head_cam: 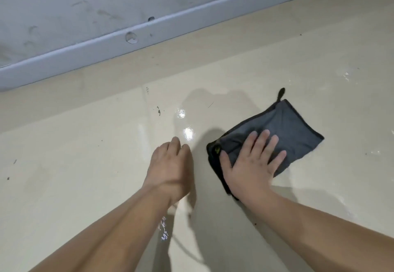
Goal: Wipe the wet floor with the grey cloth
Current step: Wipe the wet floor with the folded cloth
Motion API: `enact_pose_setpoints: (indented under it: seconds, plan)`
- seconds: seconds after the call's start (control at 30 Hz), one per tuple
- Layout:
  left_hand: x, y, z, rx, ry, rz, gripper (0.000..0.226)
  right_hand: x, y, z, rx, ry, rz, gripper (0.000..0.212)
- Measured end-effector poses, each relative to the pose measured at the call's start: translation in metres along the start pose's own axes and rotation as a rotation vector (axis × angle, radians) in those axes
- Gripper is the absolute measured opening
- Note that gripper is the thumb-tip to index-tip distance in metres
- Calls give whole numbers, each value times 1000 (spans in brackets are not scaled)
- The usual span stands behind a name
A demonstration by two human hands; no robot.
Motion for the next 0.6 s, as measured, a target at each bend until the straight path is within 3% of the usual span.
enact_pose_setpoints:
  seconds: [0.13, 0.27, 0.37, 0.5, 0.6]
  plan:
    - [10, 4, 14, -34, -30, -3, 34, 72, 36, -18, 73, 62, 527, 99]
    - [-33, -20, 27, -84, -37, -95, 45, 44, 25, -11, 129, 87, 731, 98]
    - [-97, -40, 33, -96, 12, -214, 45, -22, -2, 4, 95, 94, 584, 95]
    - [-183, -49, 25, -4, 84, -320, 57, -138, -19, 23, 104, 49, 142, 97]
    - [-226, -42, 18, 31, 110, -408, 57, -186, -3, 22, 147, 2, -114, 97]
Point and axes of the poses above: each hand's wrist, its own y-axis away from the middle knuckle, its own z-axis out of the back of the hand, x = y × z, the point moved 10 cm from there along -y, towards the middle knuckle, and after that the axes turned 1 degree about z, right-handed, at the moved point
